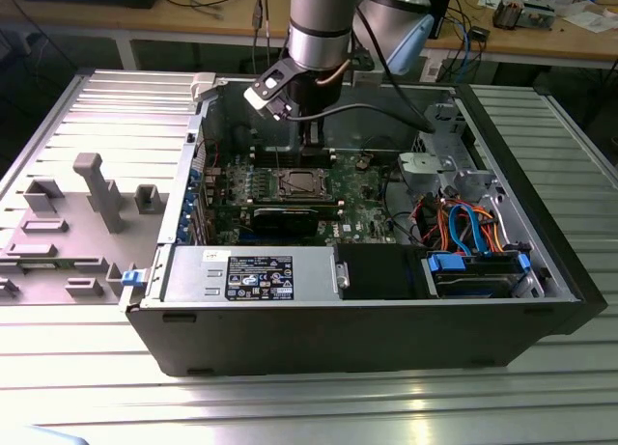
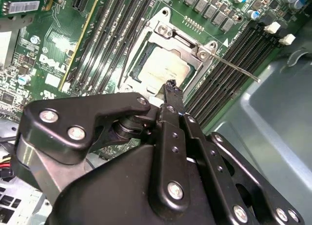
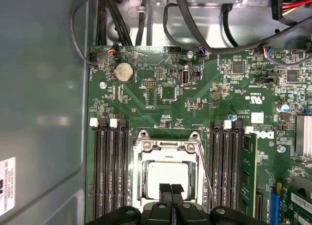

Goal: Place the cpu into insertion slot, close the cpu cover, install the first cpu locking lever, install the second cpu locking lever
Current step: 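Install the first cpu locking lever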

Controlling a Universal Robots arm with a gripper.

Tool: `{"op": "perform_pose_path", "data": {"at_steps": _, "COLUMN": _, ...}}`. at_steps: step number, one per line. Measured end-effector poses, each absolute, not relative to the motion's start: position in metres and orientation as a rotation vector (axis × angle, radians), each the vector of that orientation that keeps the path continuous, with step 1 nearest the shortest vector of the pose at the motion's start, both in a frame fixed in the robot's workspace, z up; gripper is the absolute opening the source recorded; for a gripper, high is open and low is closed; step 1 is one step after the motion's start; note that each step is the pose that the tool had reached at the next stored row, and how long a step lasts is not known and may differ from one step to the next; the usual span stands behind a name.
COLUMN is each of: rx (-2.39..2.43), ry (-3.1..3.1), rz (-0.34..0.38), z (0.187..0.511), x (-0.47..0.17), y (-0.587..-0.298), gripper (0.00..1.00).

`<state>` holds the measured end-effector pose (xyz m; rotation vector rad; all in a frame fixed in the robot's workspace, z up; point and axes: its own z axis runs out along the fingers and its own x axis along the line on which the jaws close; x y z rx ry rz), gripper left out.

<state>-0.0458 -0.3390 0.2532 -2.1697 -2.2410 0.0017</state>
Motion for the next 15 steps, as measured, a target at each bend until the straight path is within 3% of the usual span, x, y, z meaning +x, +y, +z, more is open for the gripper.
{"op": "perform_pose_path", "data": {"at_steps": 15, "rx": -2.132, "ry": -2.274, "rz": 0.005, "z": 0.266, "x": -0.046, "y": -0.339, "gripper": 0.11}}
